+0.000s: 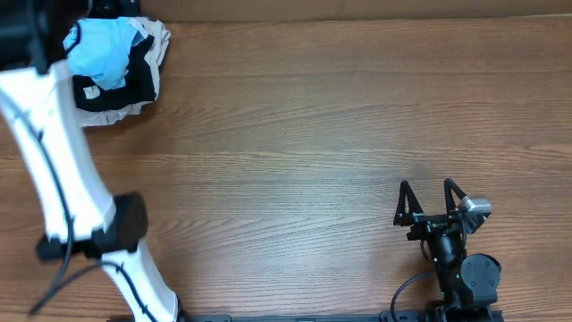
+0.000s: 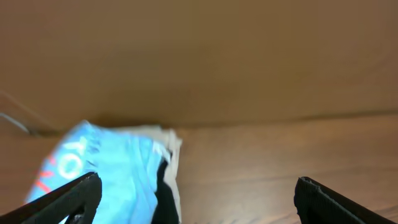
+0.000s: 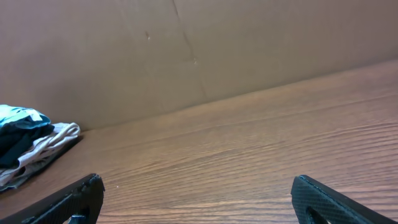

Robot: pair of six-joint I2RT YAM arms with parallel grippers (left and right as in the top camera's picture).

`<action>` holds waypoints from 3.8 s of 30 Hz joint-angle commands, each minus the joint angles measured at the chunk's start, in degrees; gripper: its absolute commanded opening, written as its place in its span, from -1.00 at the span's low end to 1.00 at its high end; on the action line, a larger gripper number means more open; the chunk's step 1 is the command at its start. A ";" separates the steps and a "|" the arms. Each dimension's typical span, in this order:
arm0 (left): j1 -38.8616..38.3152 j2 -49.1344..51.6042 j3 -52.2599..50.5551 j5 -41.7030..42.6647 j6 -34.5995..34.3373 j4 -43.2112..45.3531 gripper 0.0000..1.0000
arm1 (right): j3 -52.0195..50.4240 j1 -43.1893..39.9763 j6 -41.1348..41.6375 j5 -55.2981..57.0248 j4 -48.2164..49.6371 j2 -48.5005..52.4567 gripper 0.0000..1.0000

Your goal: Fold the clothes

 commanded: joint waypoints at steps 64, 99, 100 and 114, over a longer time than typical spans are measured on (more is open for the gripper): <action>-5.27 -112.02 -160.69 5.20 3.56 79.43 1.00 | -0.59 0.42 0.15 0.50 0.15 -0.68 1.00; -4.35 -117.44 -165.72 3.63 2.27 74.18 1.00 | -0.59 0.42 0.15 0.48 0.15 -0.68 1.00; -4.35 -117.44 -165.72 3.63 2.27 74.18 1.00 | -0.59 0.42 0.15 0.50 0.15 -0.68 1.00; -4.35 -117.44 -165.72 3.63 2.27 74.18 0.99 | -0.59 0.42 0.15 0.50 0.15 -0.68 1.00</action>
